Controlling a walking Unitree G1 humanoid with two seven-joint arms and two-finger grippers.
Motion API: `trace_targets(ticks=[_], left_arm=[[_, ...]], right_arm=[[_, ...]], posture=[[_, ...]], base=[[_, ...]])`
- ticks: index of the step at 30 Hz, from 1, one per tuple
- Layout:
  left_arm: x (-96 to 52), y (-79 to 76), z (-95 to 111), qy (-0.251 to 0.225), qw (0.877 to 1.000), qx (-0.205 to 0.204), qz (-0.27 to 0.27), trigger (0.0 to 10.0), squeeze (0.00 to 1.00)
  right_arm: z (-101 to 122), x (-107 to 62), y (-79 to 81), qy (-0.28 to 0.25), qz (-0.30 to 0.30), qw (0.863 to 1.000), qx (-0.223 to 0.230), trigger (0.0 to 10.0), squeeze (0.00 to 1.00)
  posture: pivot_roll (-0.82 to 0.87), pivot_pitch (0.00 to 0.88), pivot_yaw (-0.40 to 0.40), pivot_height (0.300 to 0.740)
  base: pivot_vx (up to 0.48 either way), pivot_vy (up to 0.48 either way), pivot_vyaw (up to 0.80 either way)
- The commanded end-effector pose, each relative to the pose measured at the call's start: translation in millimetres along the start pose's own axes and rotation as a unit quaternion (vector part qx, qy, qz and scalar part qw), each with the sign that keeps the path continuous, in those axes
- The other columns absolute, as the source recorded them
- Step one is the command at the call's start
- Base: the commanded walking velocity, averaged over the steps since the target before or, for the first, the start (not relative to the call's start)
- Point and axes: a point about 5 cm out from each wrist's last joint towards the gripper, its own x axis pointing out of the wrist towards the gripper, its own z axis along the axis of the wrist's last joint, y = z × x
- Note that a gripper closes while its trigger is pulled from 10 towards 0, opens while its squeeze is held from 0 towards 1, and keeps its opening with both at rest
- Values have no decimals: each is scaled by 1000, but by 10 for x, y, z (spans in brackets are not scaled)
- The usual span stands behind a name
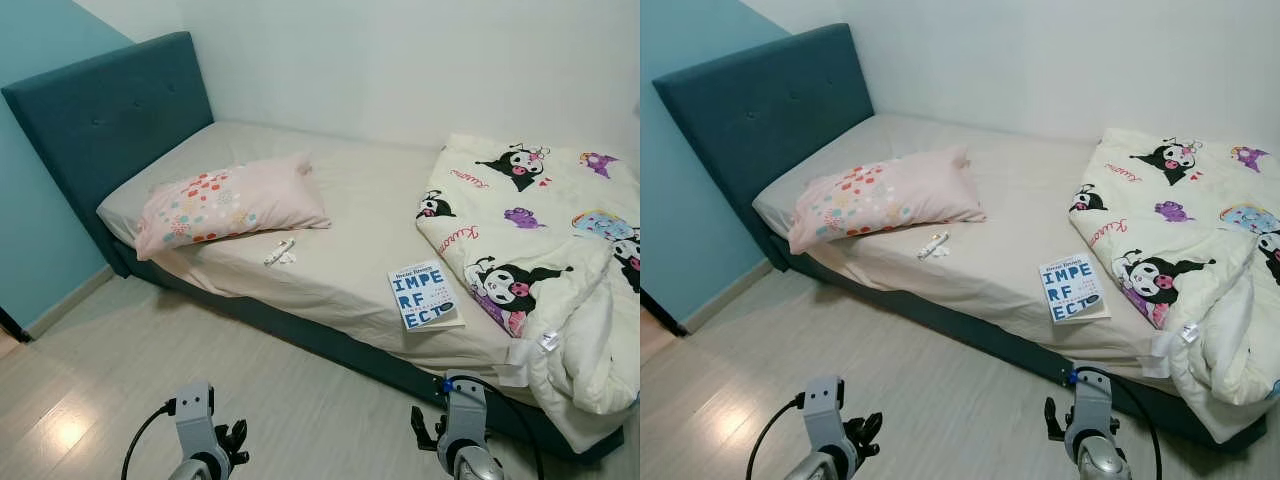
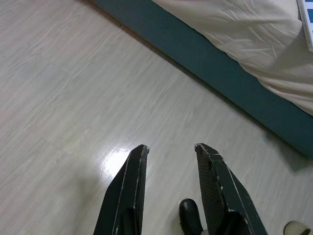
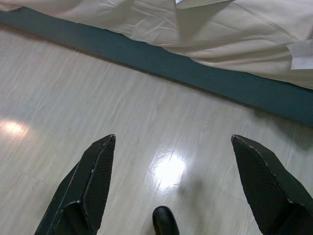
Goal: Clean up the room
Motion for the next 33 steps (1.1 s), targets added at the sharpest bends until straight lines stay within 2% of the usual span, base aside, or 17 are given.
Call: trace_targets(ticks=[1,33], left_arm=[[-20,51,-12,2,1000,2,6,10000,224],[-4,36,10,4,1000,3,2,10000,227]], right_arm=[[-58,-13,22,12,3,1000,6,10000,63],[-29,0,18,9,3,1000,6,10000,51]], posture=[[-160,47,36,740],[-161,39,38,740]], base=[[0,0,0],[0,0,0]])
